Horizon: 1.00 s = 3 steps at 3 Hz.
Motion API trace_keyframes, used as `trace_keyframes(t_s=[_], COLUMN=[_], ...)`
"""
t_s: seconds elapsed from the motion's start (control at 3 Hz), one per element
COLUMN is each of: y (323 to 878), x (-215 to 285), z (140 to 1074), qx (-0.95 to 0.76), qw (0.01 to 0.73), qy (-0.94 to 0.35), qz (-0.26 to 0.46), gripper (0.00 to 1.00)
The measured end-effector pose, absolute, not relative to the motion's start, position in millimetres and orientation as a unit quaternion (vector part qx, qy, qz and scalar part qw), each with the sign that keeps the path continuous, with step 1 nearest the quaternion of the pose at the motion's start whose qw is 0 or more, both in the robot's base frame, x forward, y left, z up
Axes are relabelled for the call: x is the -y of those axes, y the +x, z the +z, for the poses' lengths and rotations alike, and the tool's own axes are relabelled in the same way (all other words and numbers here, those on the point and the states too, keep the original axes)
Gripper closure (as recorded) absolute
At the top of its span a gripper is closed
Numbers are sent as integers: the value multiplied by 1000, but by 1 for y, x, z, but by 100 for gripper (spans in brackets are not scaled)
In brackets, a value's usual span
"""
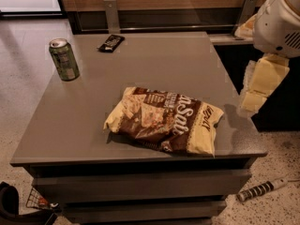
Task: Move brown chip bag near rxbar chocolate
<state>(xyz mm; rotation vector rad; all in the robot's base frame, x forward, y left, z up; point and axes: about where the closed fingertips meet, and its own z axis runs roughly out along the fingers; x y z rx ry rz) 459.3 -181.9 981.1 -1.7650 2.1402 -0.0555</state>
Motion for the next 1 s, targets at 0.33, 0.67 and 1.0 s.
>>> trace_keyframes(t_s=[0.33,0.67,1.0], y=[475,489,499], x=[146,107,79], z=[966,939,905], qx=[-744,-737,-739], qw=[163,134,120], qy=[-648,-662,-660], qz=[4,27,62], gripper=[0,0,0])
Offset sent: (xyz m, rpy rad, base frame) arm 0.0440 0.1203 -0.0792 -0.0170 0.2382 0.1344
